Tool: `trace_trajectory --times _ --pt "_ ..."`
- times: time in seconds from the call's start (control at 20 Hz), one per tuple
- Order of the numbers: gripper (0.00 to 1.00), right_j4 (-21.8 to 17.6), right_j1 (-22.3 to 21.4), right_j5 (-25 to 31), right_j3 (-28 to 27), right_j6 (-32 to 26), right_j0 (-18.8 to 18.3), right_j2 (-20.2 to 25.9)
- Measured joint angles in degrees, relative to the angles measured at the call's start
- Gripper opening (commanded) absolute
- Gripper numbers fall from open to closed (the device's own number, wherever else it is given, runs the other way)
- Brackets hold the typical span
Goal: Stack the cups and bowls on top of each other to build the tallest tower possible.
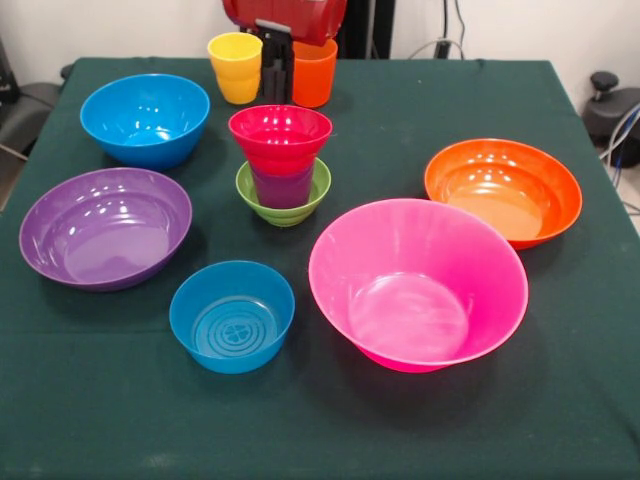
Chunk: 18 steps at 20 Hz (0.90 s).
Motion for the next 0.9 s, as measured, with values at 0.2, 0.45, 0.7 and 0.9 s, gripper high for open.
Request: trace_trajectory --times 0.2,0.45,0.7,0.9 --pt "0.00 1.8 -0.6 0.0 0.0 0.0 1.1 -0.6" --pt "0.00 4.5 -1.8 0.0 0.2 0.1 2.6 -2.0" --pt "0.00 7.7 -4.0 0.0 0.6 1.1 3.9 -4.8" --pt "0.00 9.9 -5.2 0.0 0.8 2.1 4.2 -7.5"
